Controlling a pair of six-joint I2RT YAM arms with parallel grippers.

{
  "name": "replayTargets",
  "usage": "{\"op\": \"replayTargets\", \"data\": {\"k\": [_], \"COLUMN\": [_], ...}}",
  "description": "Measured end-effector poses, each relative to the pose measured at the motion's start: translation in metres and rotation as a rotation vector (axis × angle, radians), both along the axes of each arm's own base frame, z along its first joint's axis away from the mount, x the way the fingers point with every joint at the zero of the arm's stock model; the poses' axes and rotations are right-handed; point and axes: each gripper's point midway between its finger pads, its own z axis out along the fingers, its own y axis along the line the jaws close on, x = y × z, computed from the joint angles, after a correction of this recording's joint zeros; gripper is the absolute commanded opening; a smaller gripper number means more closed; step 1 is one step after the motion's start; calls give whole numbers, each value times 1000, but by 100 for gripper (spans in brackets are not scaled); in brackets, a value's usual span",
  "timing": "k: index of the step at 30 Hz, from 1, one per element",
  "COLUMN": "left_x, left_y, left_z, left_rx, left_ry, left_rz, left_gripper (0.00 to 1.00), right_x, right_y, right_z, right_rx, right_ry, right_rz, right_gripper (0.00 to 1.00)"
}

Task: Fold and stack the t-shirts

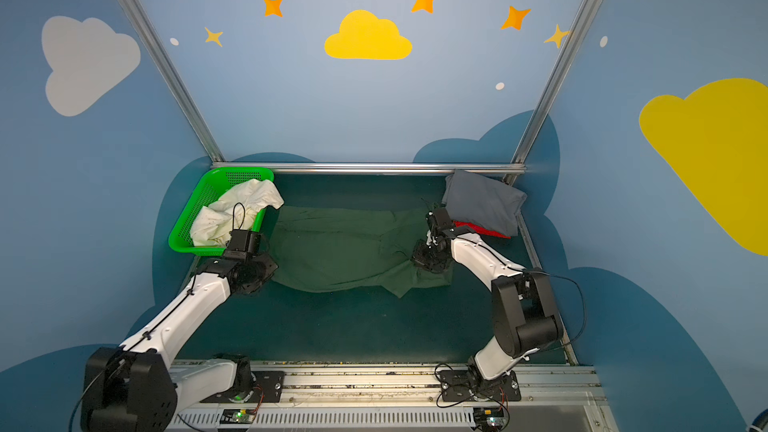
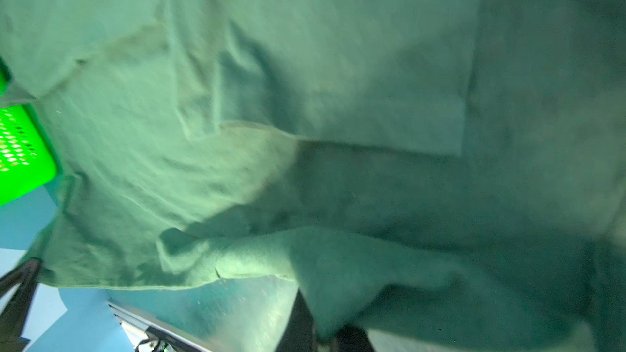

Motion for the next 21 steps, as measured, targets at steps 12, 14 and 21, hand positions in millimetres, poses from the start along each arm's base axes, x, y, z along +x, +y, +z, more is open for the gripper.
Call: {"op": "replayTargets", "data": {"k": [12,14,21], "left_x": [12,13,17], "left_y": [1,1,3], "left_z": [-5,-4,-5], "left_rx": [19,24,40], "left_ry": [30,28,33], "left_rz": [-17,-19,-15], "left_gripper": [3,3,3], "right_x": [29,31,35], "right_y": [-1,0,-2], "right_z": [1,1,-3], "right_rx": [2,4,5], "right_ry": [-48,-52,-48], "right_rz": [-28,-29,-43], "right_gripper": [0,0,0]}}
